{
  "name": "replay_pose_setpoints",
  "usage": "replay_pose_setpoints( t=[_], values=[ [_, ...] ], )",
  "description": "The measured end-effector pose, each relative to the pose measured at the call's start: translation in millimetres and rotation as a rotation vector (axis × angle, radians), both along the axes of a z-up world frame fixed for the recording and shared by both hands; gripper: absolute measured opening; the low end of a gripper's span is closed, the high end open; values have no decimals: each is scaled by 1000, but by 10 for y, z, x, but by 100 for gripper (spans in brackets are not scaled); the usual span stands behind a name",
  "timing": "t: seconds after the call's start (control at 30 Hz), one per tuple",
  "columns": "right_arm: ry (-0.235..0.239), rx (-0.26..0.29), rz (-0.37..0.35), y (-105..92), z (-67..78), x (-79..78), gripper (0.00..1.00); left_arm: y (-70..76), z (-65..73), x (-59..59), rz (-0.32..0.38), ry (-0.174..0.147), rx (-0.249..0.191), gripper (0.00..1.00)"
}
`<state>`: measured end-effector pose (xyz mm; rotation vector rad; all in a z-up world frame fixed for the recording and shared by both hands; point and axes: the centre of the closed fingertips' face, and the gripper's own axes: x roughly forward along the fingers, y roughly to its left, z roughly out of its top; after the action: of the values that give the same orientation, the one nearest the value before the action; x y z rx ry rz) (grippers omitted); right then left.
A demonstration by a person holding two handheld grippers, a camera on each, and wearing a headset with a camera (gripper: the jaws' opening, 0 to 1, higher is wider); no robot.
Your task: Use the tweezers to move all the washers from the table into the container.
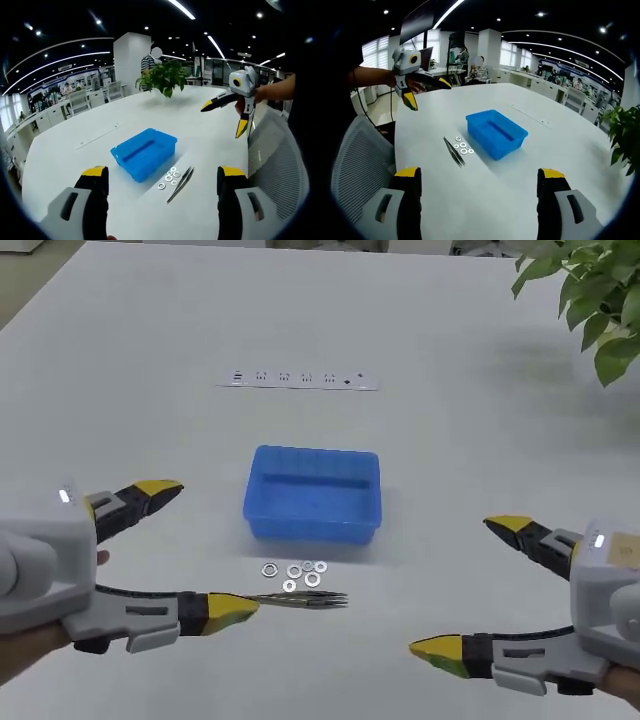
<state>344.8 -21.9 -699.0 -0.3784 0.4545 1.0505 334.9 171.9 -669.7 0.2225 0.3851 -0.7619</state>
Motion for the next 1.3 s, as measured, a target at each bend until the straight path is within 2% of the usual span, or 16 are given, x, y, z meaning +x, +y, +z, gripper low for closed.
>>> replay_pose_setpoints(
  t=[0.2,0.43,0.87,1.1,1.3],
  values=[
    [6,-21,35,9,-16,-12,93,-3,-39,2,-47,24,30,87],
    [-7,-32,88,43,-11,13,85,-19,-114,30,-99,42,74,83],
    [-33,-66,223,165,0,73,67,-75,-335,47,-219,85,156,65],
    [-24,-99,327,295,-82,19,53,-104,-483,40,-270,112,201,55],
    [-21,-132,402,387,-186,11,45,-145,-598,8,-325,140,231,47]
  ],
)
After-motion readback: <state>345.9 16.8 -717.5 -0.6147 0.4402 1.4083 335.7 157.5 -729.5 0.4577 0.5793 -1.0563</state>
